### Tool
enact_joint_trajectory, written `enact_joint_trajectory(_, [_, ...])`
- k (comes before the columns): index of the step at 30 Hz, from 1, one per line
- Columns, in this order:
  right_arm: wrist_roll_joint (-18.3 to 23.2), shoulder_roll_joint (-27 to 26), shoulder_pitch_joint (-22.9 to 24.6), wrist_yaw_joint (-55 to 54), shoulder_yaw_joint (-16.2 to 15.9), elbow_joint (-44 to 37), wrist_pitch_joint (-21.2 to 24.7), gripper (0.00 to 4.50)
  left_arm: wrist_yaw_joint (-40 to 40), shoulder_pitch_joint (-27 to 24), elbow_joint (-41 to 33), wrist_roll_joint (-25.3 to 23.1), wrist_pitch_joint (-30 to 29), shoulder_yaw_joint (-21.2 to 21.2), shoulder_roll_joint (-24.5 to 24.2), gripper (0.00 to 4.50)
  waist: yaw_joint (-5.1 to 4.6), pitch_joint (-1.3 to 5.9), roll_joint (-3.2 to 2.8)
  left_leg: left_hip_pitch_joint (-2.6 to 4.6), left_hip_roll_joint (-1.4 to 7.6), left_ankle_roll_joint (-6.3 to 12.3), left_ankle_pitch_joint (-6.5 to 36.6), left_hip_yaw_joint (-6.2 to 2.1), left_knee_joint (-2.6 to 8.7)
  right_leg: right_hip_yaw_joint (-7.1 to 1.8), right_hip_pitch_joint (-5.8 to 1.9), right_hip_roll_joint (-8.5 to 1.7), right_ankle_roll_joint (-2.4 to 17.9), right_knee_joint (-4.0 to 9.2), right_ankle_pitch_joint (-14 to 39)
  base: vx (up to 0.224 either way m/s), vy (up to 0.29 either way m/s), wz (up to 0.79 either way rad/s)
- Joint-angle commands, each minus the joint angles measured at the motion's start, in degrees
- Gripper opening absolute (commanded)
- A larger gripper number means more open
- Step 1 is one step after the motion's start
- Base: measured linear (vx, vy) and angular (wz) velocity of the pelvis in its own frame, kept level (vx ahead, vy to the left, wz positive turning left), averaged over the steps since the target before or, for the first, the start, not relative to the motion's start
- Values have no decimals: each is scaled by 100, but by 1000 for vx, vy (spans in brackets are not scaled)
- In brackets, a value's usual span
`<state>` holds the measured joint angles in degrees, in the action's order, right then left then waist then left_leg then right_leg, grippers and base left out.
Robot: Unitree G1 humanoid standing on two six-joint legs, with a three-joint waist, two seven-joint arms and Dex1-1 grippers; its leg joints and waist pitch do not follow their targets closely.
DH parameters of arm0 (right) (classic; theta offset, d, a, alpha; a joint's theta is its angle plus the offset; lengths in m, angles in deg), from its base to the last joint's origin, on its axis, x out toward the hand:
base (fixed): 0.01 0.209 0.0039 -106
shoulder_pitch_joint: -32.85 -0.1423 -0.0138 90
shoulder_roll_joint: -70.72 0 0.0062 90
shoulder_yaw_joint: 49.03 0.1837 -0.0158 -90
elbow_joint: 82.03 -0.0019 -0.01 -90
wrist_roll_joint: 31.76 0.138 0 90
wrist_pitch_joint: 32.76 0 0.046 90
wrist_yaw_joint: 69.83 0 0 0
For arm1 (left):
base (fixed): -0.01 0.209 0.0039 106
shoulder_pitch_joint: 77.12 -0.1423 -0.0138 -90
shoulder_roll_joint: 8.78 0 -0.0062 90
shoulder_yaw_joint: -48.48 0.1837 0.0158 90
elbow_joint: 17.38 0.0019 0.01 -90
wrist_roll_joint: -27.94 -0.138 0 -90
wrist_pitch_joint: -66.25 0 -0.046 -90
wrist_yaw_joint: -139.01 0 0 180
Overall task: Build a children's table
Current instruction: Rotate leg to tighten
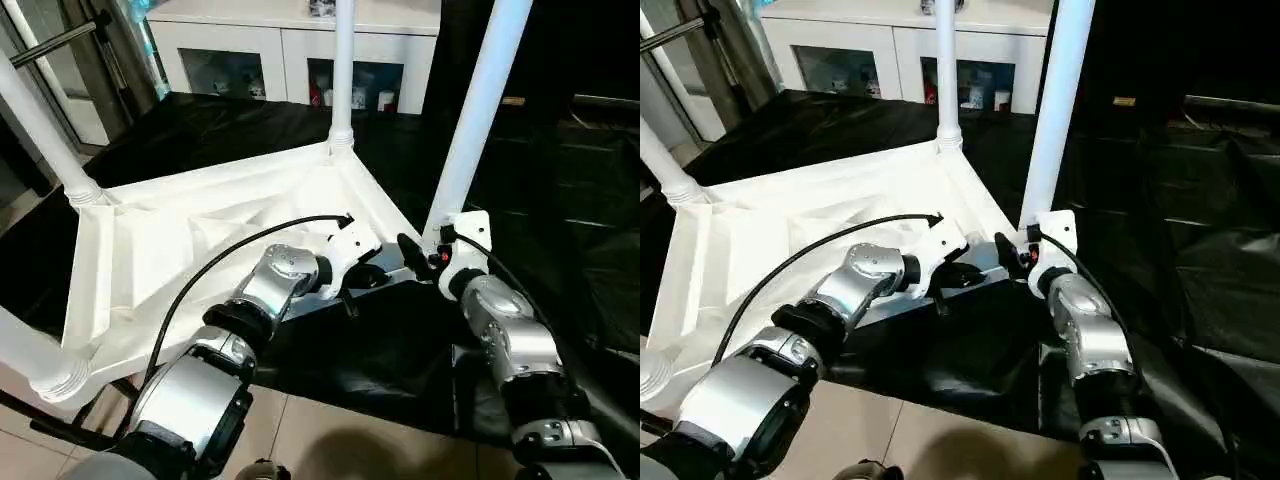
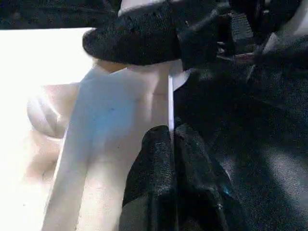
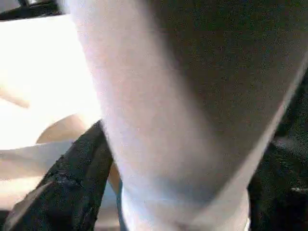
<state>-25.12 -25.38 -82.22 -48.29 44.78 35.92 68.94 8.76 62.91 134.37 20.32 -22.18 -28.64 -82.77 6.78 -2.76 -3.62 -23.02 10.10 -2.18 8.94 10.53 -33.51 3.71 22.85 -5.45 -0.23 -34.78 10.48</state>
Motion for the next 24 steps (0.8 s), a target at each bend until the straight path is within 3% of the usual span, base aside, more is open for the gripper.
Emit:
enact_joint_trajectory(1, [229,-76,195,818,-560,-205,130,378,302,83,-189,79,318,105,119,0,4,386,77,128,289,241,1627,-146,426,-222,-259,-383,1114,490,1239,0,0,0])
enact_joint_trajectory(2, [318,18,268,1050,-581,-357,149,378,446,43,-234,96,371,115,74,0,30,396,94,113,288,381,1438,-137,397,-217,-287,-382,1176,464,885,0,0,0])
enact_joint_trajectory(4, [456,244,436,1588,-639,-668,195,378,758,-45,-345,156,422,118,-16,0,35,404,71,102,293,453,1321,-137,389,-209,-290,-390,1259,438,700,0,0,0])
enact_joint_trajectory(5, [510,384,533,1861,-676,-825,216,378,939,-96,-416,196,475,123,-69,0,63,411,88,99,301,575,1195,-123,359,-200,-300,-379,1346,411,469,0,0,0])
enact_joint_trajectory(7, [572,514,615,2093,-698,-959,262,378,1152,-152,-498,248,522,133,-122,0,78,412,75,102,305,629,1158,-117,348,-196,-289,-378,1417,402,409,0,0,0])
enact_joint_trajectory(11, [855,1177,961,3029,-698,-1506,445,378,2166,-443,-921,467,609,229,-448,0,162,385,72,136,354,568,1441,-118,379,-214,-266,-391,1408,443,961,0,0,0])
enact_joint_trajectory(16, [1109,1545,1152,3566,-628,-1805,646,365,2552,-579,-1077,541,612,224,-657,0,206,364,87,156,361,438,1620,-115,398,-231,-241,-402,1339,480,1358,0,0,0])
enact_joint_trajectory(24, [1359,1741,1272,3957,-639,-2071,935,297,2856,-744,-1378,607,485,231,-838,0,263,377,97,137,358,402,1499,-126,398,-229,-238,-407,1280,457,1352,0,0,0])
